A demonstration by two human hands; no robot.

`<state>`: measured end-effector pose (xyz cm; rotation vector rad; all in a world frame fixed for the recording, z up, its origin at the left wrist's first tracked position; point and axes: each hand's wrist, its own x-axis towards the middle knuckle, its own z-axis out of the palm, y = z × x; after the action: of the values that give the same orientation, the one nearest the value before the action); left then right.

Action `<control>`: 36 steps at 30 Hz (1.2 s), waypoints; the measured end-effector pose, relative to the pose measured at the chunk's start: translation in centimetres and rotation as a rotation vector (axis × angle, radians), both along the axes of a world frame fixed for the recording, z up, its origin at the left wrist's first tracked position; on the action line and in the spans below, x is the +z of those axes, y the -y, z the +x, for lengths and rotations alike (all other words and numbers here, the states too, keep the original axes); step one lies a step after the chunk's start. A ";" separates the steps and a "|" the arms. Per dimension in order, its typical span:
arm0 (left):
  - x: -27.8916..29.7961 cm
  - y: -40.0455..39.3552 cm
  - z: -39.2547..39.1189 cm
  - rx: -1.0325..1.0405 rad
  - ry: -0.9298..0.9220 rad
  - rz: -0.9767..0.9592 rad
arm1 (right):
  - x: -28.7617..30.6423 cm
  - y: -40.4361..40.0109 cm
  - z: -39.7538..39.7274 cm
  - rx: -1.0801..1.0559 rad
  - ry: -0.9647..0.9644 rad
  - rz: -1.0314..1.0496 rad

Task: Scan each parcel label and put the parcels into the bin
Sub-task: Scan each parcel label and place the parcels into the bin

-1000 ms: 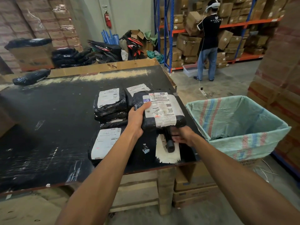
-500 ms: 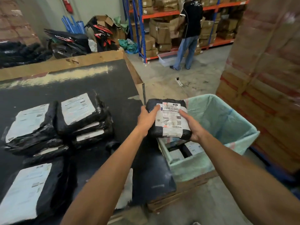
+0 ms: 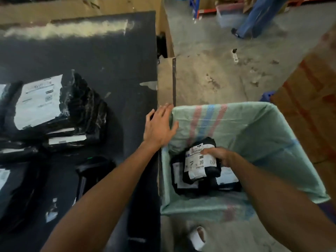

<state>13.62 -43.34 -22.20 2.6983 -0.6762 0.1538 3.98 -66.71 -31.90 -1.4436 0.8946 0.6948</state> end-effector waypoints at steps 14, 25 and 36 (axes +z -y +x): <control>-0.2 -0.2 0.2 0.045 -0.031 0.018 | -9.1 -4.0 0.3 -0.041 -0.167 0.099; 0.5 -0.2 -0.2 0.020 -0.087 -0.030 | -3.6 -4.6 2.1 0.478 0.012 -0.455; 4.5 -2.4 -2.6 -0.007 -0.346 -0.221 | 6.9 -10.9 -1.3 0.113 0.630 -0.568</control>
<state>10.99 -40.91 -17.72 2.4250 -0.5279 -0.2237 2.69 -55.81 -24.96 -2.0686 0.5242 0.0233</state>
